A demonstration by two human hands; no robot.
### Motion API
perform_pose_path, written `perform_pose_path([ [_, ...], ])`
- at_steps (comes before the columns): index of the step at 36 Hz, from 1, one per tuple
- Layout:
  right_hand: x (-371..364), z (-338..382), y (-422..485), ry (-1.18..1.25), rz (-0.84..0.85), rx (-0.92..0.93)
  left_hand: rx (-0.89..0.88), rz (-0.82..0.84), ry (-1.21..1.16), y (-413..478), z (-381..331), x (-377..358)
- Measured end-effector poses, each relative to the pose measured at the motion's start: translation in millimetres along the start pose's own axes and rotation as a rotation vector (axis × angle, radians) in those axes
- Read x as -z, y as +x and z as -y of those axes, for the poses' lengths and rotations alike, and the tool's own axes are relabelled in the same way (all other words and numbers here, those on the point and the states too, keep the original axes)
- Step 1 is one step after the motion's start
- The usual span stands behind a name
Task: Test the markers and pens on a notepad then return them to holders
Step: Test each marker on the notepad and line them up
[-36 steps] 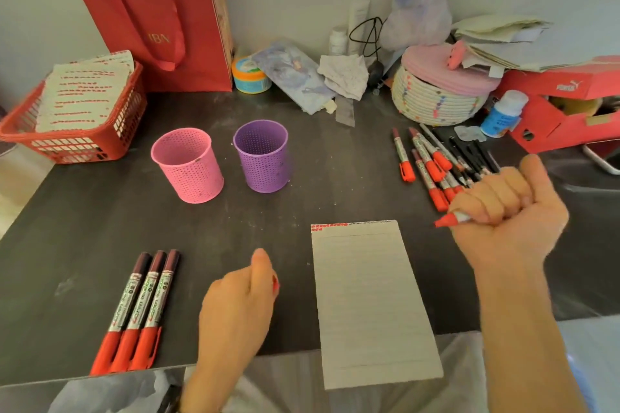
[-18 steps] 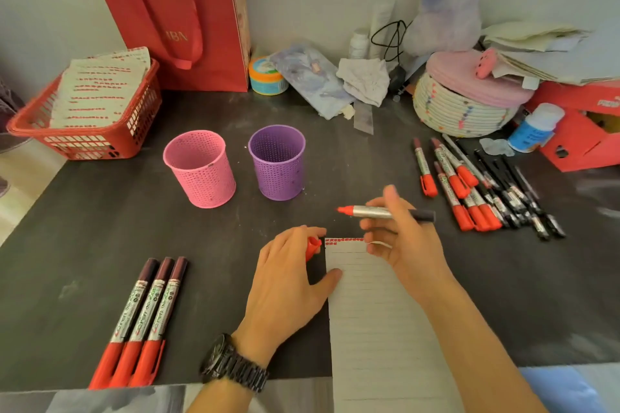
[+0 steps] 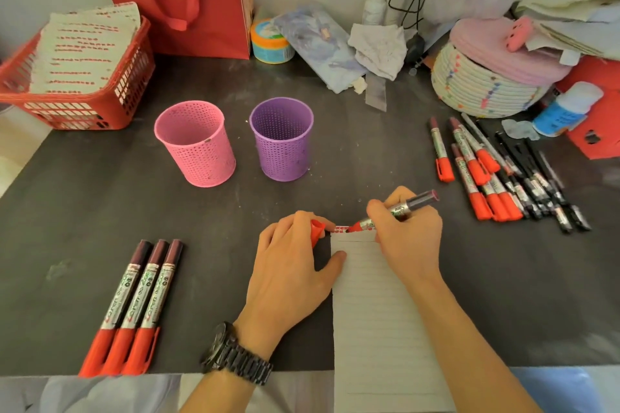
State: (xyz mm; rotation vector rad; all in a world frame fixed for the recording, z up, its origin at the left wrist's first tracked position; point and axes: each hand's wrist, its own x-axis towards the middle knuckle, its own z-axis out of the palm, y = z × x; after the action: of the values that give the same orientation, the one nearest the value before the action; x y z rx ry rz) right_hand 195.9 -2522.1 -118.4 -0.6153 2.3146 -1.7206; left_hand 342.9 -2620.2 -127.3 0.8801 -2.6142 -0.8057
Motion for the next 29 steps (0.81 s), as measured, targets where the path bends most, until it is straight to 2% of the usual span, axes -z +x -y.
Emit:
perform_pose_path([
  [29, -3.4, 3.7, 1.0, -0.110, -0.023, -0.011, 0.059, -0.005, -0.054, 0.9, -1.3, 0.5],
])
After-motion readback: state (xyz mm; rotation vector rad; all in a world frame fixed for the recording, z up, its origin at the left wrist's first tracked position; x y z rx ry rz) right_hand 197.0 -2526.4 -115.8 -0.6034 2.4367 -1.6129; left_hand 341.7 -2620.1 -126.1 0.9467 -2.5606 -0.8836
